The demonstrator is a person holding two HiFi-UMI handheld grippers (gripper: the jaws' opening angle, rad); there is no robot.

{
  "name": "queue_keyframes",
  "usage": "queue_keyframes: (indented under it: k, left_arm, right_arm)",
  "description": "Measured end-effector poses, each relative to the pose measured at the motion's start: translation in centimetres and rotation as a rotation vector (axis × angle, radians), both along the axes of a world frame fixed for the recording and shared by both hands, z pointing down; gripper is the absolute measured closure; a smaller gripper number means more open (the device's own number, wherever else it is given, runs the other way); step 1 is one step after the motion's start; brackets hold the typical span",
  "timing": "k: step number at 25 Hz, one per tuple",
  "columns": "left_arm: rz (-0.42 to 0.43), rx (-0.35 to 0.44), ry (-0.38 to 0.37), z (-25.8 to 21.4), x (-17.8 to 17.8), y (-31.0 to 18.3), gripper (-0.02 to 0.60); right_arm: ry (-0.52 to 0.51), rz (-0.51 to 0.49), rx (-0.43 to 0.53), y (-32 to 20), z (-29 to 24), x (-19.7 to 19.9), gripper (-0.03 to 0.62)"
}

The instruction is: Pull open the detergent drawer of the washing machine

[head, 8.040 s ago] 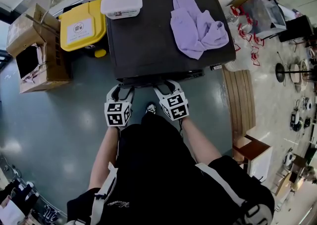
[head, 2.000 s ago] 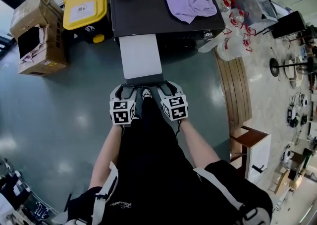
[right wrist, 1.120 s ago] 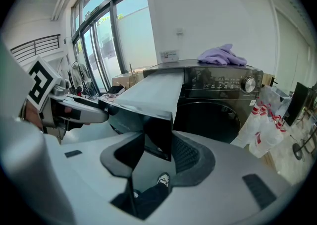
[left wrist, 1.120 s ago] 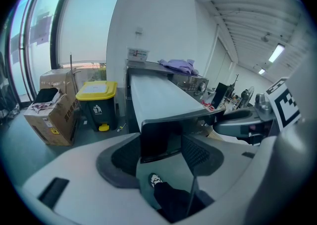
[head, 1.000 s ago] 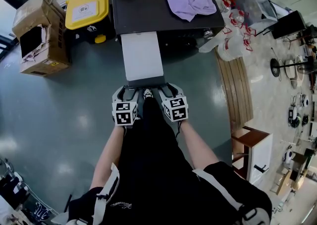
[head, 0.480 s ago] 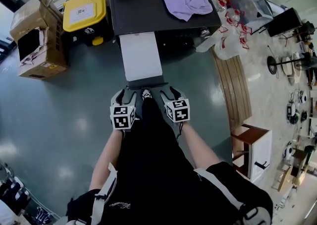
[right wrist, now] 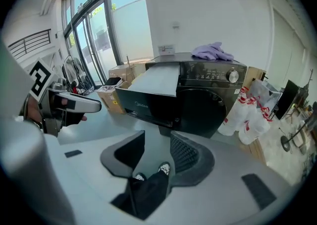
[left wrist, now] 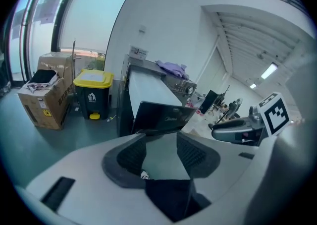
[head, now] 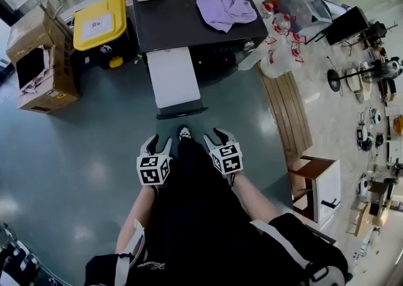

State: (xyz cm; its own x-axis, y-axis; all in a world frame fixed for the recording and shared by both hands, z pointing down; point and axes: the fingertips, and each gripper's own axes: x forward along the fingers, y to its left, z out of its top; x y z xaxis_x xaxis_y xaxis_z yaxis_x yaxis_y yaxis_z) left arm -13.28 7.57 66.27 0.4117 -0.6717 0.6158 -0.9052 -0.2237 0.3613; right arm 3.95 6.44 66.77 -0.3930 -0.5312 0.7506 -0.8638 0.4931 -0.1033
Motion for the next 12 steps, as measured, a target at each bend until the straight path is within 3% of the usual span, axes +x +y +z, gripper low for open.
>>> queue_keyframes:
  k: [3,5,12]
  left_arm:
    - [0.02,0.012,0.05,-1.3,0.5,0.6,0.446]
    - [0.047,0.029,0.053,-2.0,0.7,0.7,0.514]
    - [0.045,0.109,0.021,-5.1,1.0,-0.5,0.56]
  right_arm:
    - [0.029,-0.019,-0.01,1.1,-0.8,-0.4,0.477]
    - [0.051,-0.038,-0.011,1.3,-1.3,-1.1,0.575]
    - [-0.002,-0.084,0.002,-0.1,-4.0,-4.1,0.586]
